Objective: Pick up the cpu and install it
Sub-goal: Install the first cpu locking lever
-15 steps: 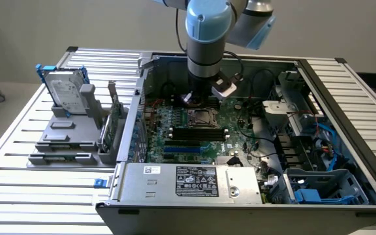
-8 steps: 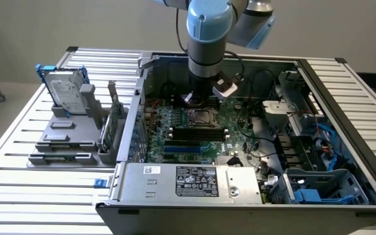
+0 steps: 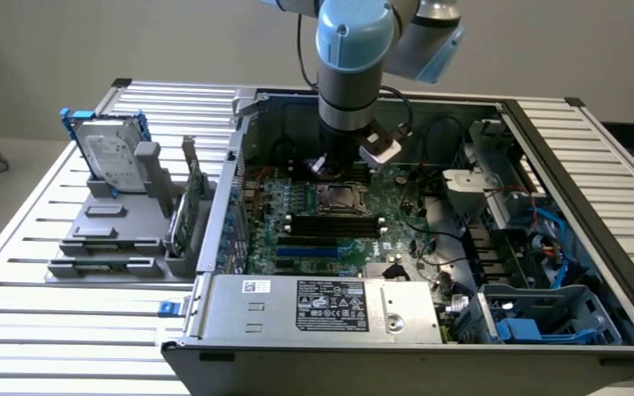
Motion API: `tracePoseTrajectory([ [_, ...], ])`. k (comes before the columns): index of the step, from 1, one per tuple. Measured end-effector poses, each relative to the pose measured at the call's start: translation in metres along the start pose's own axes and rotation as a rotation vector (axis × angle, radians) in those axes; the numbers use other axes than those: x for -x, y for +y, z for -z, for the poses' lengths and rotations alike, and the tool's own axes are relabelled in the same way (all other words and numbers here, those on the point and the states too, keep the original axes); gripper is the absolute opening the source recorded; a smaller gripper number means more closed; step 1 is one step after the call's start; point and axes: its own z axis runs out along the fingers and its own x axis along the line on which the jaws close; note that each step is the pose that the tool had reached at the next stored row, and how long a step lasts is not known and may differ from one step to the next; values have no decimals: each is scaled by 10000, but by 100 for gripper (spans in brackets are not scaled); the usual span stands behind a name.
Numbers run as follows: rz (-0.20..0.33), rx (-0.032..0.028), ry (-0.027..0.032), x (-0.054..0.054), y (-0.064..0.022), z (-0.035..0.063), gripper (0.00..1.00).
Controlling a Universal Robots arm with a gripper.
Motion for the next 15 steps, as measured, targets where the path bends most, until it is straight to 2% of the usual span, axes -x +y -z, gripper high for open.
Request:
tracePoseTrajectory([
  [15,-19,9,1,-14,11,-3,11],
])
